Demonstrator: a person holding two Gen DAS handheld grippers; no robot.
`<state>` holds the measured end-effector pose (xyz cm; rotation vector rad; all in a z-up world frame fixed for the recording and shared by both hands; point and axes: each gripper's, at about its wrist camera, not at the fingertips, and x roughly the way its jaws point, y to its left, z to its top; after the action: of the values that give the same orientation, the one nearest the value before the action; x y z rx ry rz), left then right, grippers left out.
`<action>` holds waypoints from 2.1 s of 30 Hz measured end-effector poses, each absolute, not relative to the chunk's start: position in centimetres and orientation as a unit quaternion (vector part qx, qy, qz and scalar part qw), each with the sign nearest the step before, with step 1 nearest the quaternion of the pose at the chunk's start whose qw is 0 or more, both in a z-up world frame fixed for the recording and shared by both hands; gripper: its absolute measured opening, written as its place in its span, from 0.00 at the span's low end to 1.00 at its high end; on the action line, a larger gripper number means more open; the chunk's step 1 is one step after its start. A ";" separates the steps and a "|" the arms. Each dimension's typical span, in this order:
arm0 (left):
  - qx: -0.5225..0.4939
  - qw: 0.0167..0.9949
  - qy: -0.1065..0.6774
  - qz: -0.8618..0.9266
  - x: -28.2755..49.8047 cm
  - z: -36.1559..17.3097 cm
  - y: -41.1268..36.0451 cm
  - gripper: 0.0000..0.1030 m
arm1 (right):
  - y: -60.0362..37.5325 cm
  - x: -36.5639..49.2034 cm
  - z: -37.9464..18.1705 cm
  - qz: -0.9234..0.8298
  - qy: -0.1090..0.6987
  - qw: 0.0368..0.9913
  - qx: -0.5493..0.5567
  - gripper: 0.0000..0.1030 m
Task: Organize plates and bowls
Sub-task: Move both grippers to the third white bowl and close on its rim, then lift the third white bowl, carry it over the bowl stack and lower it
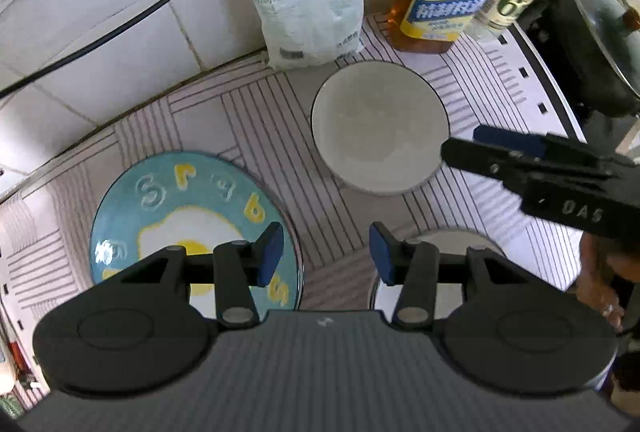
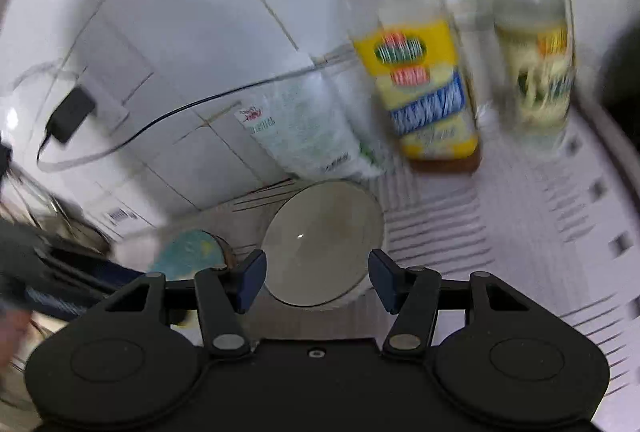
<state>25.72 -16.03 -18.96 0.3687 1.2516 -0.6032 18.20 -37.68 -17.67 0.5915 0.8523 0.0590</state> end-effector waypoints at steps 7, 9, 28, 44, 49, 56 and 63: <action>0.208 0.755 0.563 -0.264 27.7 -22.0 -18.9 0.45 | -37.5 20.8 -20.6 -0.010 0.439 0.852 0.286 0.59; 0.219 0.752 0.563 -0.263 27.8 -22.9 -19.5 0.46 | -37.7 21.2 -21.0 -0.023 0.445 0.850 0.281 0.56; 0.090 0.768 0.550 -0.316 28.0 -26.2 -18.7 0.18 | -38.9 20.9 -23.8 -0.078 0.448 0.829 0.326 0.09; 0.066 0.781 0.526 -0.331 22.4 -18.3 -15.6 0.18 | -37.2 16.9 -15.1 -0.070 0.403 0.857 0.313 0.11; 0.084 0.782 0.521 -0.331 19.6 -17.0 -15.0 0.18 | -36.5 14.8 -12.9 -0.067 0.394 0.865 0.304 0.11; 0.083 0.771 0.537 -0.332 16.9 -17.1 -13.7 0.17 | -34.3 11.8 -10.9 -0.057 0.383 0.885 0.257 0.12; 0.093 0.755 0.563 -0.323 15.3 -18.2 -13.6 0.18 | -32.8 9.0 -12.2 -0.059 0.379 0.893 0.236 0.12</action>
<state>15.33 -13.58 -18.24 0.2037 1.2289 -0.7039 9.04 -32.75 -12.24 0.4898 0.7864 -0.1227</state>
